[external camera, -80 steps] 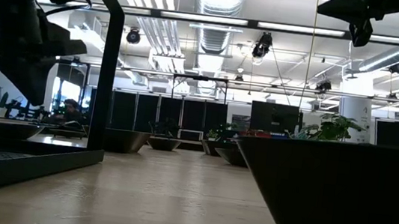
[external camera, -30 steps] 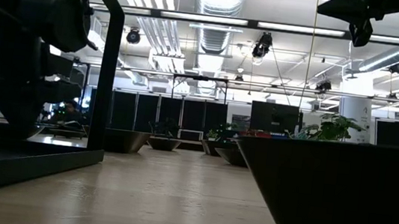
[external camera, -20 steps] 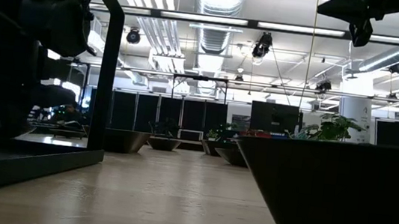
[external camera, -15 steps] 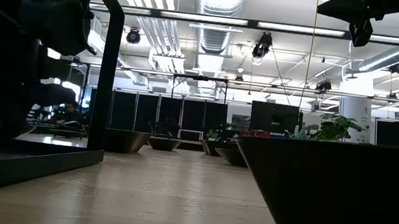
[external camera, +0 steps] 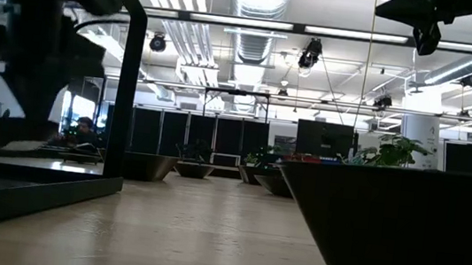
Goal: Pick & Place Mini shaped plates
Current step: Put the black leaf-shaped plate on the shelf
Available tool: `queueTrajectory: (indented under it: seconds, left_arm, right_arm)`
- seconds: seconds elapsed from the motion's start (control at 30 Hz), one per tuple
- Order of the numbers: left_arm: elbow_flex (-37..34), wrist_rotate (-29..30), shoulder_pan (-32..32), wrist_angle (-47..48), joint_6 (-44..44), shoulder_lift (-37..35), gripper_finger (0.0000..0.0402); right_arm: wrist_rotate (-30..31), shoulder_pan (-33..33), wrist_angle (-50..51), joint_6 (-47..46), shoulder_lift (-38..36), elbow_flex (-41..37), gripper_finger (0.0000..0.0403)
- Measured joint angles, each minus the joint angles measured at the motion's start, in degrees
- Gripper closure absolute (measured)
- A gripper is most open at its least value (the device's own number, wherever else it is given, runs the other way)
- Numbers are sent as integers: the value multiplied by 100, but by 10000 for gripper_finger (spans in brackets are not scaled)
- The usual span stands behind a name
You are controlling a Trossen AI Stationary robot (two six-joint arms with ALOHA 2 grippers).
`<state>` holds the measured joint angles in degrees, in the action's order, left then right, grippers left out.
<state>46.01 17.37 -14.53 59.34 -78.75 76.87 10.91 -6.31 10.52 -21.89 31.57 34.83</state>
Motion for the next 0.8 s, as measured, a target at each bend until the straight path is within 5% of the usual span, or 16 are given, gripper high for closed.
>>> queueTrajectory:
  seconds: [0.5,0.8]
  left_arm:
    - [1140,-82,-1812,239,679,10,402]
    - [1103,-242,-3164,-802,1455,183,402]
  right_arm:
    - [-43,2,2,0,2,0,394]
    - [-43,2,4,0,2,0,394]
